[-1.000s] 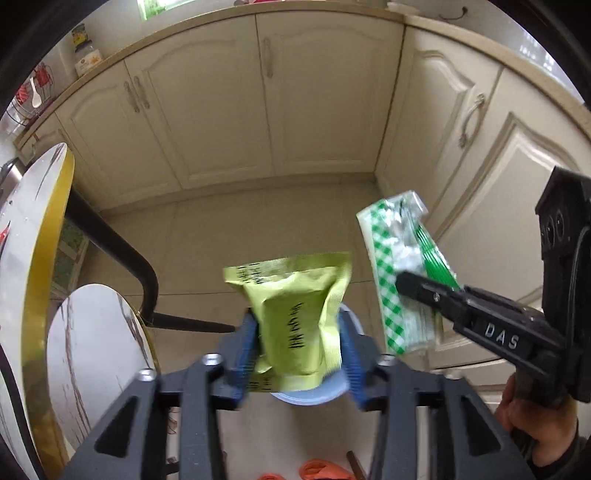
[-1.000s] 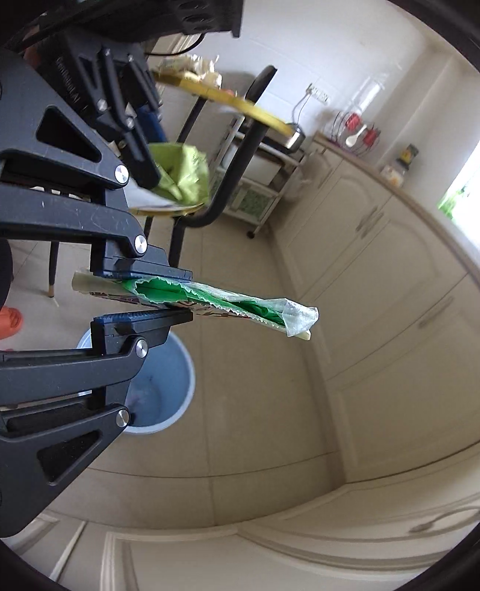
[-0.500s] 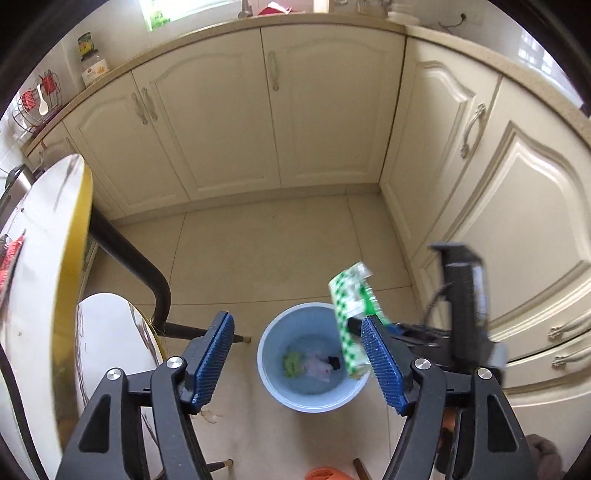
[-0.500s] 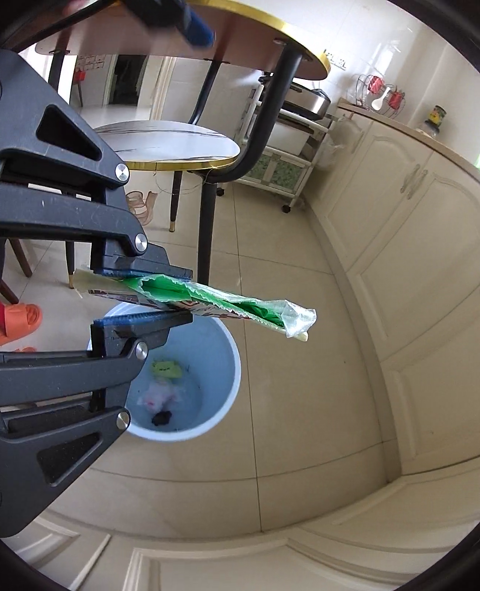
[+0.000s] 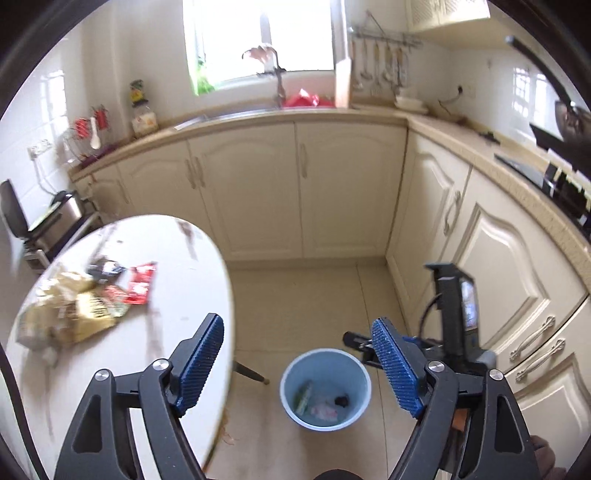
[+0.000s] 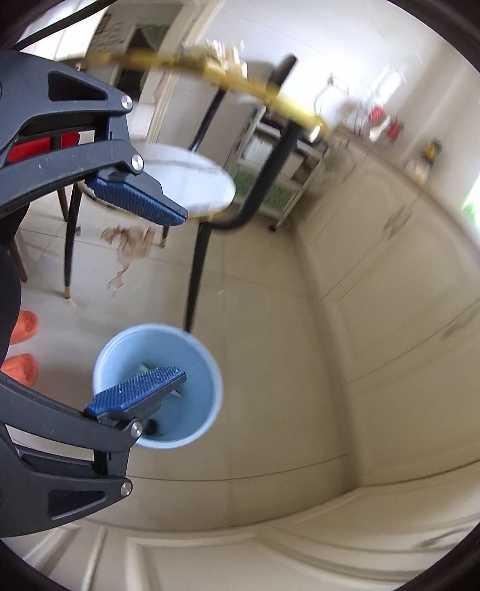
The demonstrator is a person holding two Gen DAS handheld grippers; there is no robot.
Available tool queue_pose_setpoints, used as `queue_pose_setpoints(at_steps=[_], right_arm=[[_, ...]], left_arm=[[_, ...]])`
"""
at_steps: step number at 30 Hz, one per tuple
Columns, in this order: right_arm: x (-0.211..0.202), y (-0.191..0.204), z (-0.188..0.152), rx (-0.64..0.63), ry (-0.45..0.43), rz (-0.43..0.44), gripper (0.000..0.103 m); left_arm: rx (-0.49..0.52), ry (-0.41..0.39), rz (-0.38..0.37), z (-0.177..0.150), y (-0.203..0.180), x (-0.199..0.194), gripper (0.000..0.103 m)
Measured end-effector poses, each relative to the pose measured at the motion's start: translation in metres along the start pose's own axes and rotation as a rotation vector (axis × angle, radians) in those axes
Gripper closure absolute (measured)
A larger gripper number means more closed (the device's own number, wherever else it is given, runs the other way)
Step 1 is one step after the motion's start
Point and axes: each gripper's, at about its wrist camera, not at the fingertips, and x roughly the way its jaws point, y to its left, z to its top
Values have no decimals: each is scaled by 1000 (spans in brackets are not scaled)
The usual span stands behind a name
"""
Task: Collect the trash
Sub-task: 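Grasp the milk carton with the left tool while the right tool grasps crumpled paper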
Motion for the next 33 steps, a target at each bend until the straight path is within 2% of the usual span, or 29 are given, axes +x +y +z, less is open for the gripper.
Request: queue_pose_setpoints(at_steps=[3,6,8,13,17,21,24,27,33], right_arm=[[-33,44,8,-85,-75,16,13],[-59,95,12,-188,-131,32,12],[-68,126,12,-260,-146,45,8],[-57,207,10,-428,-131,47,6],[-29,260,1,-546,-86,45,6],[-2,297,-9,-644,-38,34,6],[18,331,-12,-729,-18,41,6],[41,358,-14,-815,-7,16,6],[85,375,2,-799,41,27,6]], left_arm=[[-29,-55,57,-11,23,-36,20],[-81,-88,126,-28,49,-64,16],[-117,-100,168,-41,68,-83,11],[-210,-101,314,-72,120,-109,2],[-279,-58,402,-85,151,-112,2],[-357,2,408,-87,190,-100,2],[-426,3,428,-91,211,-107,2],[-494,3,393,-87,227,-109,2],[-564,44,338,-58,262,-92,2]])
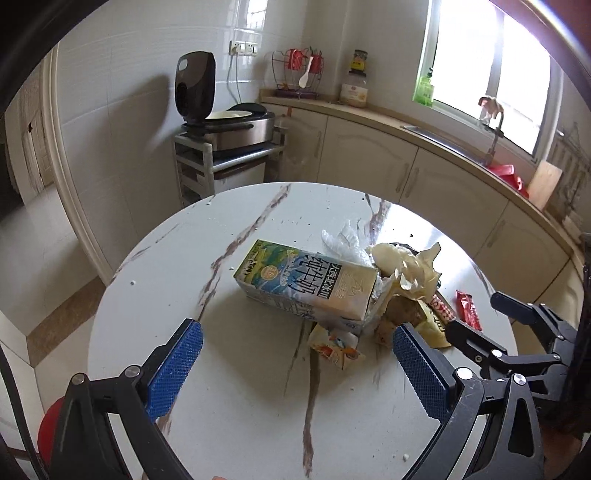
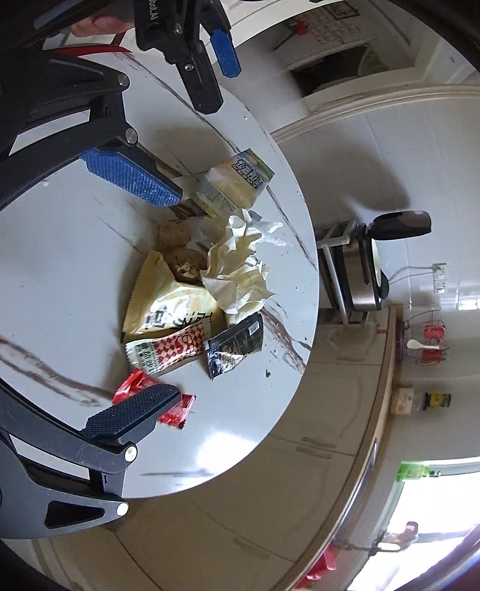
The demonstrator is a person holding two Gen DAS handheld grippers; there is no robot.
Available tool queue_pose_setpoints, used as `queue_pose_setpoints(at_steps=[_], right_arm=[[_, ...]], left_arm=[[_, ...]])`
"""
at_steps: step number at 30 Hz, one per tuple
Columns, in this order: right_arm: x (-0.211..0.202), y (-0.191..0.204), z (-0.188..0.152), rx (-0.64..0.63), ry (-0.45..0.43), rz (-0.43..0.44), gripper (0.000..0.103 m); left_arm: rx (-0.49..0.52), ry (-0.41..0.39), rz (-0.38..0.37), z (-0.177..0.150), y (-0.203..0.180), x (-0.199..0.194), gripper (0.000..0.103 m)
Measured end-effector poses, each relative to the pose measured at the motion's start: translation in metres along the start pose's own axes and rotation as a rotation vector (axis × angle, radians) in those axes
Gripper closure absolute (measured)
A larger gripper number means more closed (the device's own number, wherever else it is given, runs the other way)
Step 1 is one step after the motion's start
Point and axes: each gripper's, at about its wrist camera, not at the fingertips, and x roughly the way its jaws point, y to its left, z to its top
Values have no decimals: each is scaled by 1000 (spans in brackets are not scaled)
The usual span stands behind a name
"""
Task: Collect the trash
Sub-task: 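Grasp the milk carton with the left tool while the right tool grasps crumpled paper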
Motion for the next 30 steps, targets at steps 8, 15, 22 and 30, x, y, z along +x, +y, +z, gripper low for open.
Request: queue_pose_setpoints(at_steps=[8,15,22,30], right_arm=[[48,-6,33,15,18,64,14],[48,-15,26,34,0,177,73],[31,-34,12,107,-28,264,73],[22,-35,5,113,-36,294,73]], left_arm=[[33,20,46,51,-6,44,2],[-31,63,42,75,-8,85,2],[-98,91,89,101,-16,112,2],[-60,149,106,106,-16,132,16]])
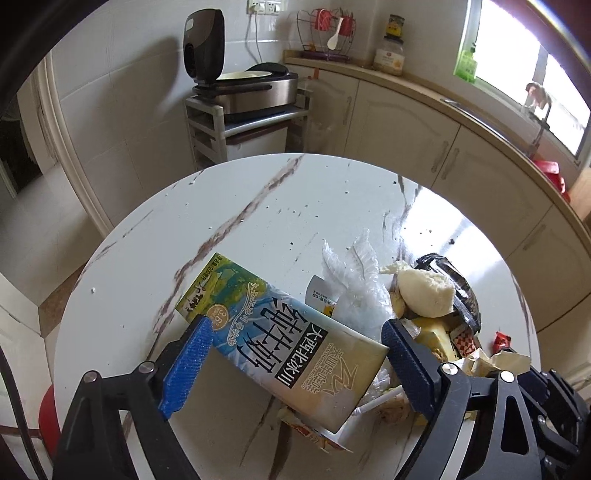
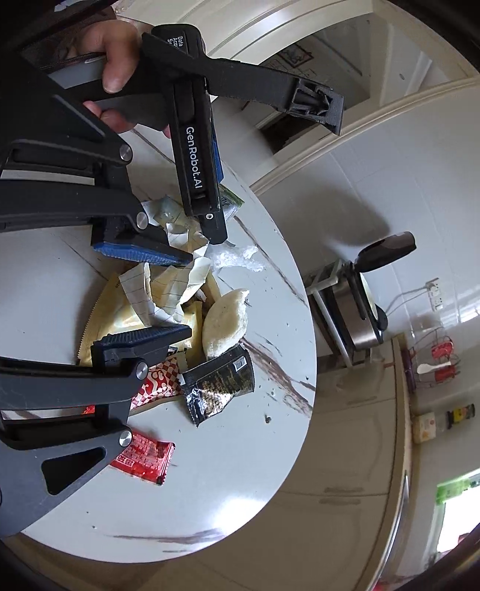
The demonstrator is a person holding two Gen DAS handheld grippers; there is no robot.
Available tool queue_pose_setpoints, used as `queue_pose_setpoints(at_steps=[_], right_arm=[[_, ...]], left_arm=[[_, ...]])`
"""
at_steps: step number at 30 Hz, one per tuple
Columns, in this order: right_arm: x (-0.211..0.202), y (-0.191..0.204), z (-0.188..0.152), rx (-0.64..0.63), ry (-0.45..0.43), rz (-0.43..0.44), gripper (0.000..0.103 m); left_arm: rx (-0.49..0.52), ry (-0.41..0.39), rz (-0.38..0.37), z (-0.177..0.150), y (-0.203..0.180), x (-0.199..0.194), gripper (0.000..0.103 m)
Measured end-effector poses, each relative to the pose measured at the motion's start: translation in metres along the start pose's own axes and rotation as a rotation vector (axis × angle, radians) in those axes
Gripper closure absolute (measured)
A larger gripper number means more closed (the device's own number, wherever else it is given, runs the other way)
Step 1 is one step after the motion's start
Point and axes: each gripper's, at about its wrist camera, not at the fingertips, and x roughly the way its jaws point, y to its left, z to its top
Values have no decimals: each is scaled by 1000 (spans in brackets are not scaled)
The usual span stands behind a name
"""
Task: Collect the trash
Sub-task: 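Grasp the milk carton with the left tool while the right tool grasps crumpled paper, then carry the carton and paper to the blue bin and open both tools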
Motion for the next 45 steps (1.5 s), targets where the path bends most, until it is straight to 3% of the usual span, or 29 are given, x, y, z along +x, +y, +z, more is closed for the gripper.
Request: queue_pose_setpoints(at_steps=[3,4,5,6,7,9,13,15,18,20,25,27,28,31,39,45], right_arm=[[-5,2,-3,-3,-9,-2,73],[-6,2,-3,0,-11,0,73],[-8,3,-4,-1,-13,0,73],[-9,5,-4,-1,-15,-2,73],[-11,6,-5,-1,-17,-3,73],[-14,11,-6,-4,-15,-1,73],[-19,19,-11,-21,-8,-9,73],[-21,22,-13,-24,-9,-10,73],[-22,22,-15,-17,-13,-16,73],[-23,23,-17,-19,-11,-24,73],[-22,23,-19,-20,-7,-38,73],[-21,23,-19,-17,-5,-38,73],[-20,22,-19,-16,-3,-40,73],[-20,21,-19,-14,-3,-42,73],[-43,22,-21,6,-67,-35,73],[-93,17,-33,32,-145,-55,73]], left_arm=[[31,-17,-8,-6,6,-5,31],[41,-28,-11,-7,9,-9,45],[50,-18,-4,-10,12,-9,67],[50,-13,-14,-14,16,-9,70],[49,-2,-37,-17,21,-9,84],[56,-5,-65,-23,31,-13,84],[21,3,-33,-29,56,-20,77],[-16,33,-15,-31,63,-22,52],[-59,18,-66,-29,63,-31,42],[-55,1,-84,-26,55,-35,21],[-10,62,-38,-22,33,-6,22],[-3,88,-25,-25,29,4,35],[3,92,-20,-26,29,7,47],[31,79,-23,-30,33,4,55],[86,-58,-80,-52,38,-66,58],[162,-146,-154,-84,8,-130,58]])
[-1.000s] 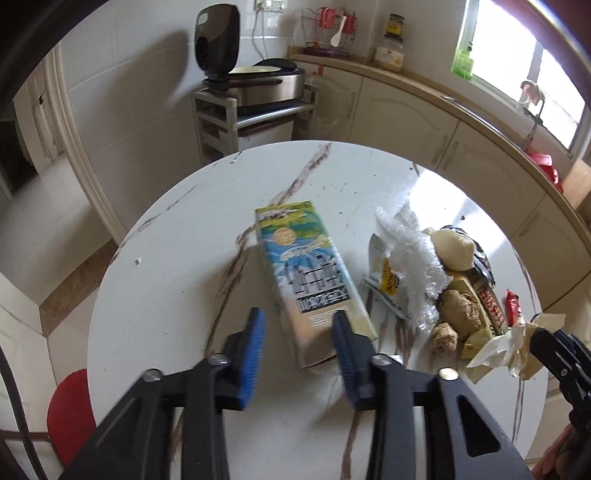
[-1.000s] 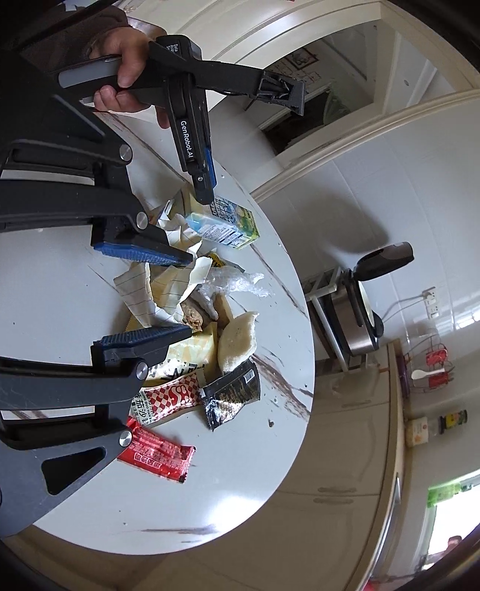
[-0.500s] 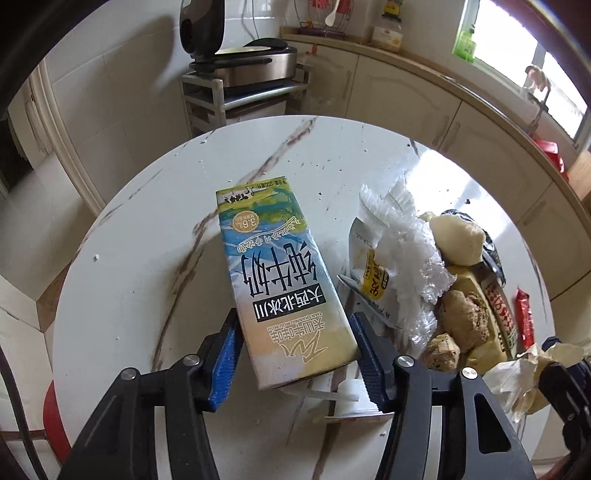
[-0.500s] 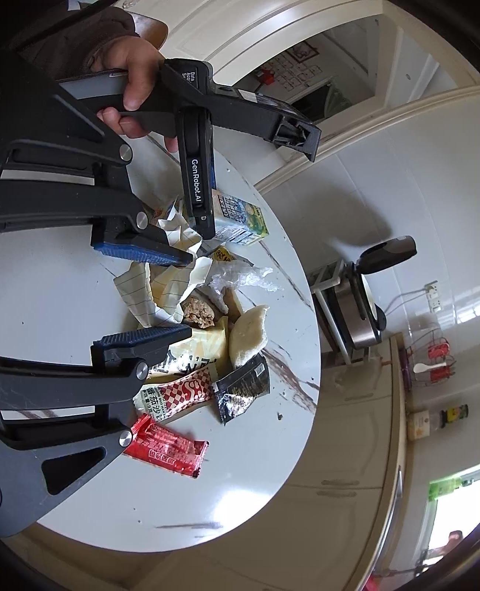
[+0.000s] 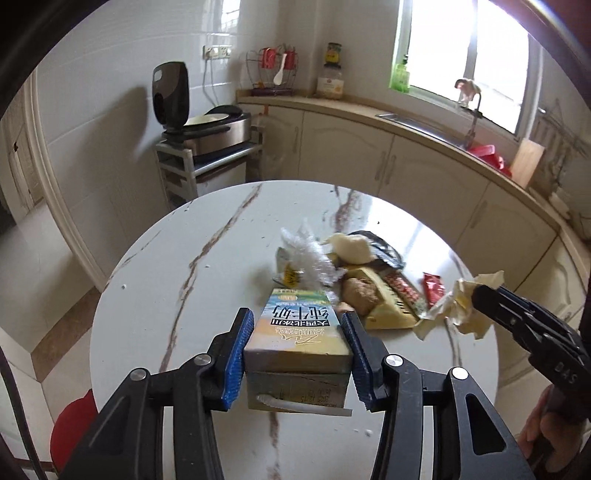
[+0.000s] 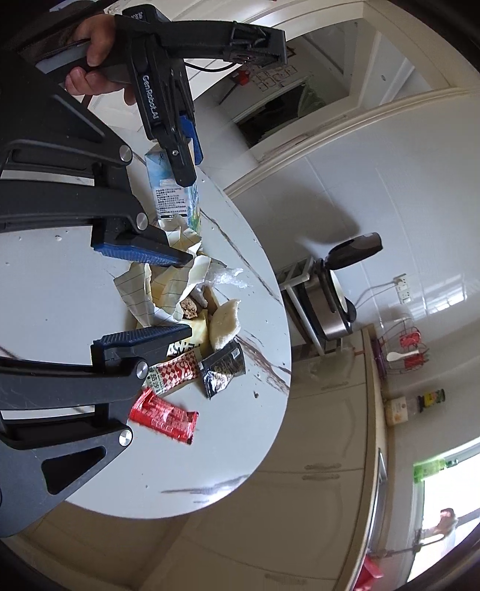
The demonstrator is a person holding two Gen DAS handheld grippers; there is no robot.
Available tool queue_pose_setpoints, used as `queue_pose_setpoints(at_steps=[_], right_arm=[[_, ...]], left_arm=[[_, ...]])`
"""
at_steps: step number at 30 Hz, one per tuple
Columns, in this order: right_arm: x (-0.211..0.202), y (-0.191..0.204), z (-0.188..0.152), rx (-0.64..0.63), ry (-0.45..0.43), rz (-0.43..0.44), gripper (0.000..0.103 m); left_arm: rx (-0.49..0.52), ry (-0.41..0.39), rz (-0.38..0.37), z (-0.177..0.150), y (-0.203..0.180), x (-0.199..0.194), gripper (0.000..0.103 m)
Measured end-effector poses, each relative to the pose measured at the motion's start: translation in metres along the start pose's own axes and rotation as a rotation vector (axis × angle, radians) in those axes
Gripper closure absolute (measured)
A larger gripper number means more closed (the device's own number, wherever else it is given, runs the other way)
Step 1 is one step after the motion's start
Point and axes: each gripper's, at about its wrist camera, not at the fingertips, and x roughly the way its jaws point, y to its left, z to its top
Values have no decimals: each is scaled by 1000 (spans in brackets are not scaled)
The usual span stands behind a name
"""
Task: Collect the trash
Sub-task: 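Carry the carton and paper to the blue bin and open both tools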
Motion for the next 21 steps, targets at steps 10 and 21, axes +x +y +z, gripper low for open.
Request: queue_pose_setpoints(at_steps=[10,21], right_arm=[[-54,-41,-44,86,11,-29,74],[-23,-34,-76,31,96,-40,73]], left_arm=[[104,97,-25,-54,-51,-2,58],[78,223,16,-75,-61,49,55]])
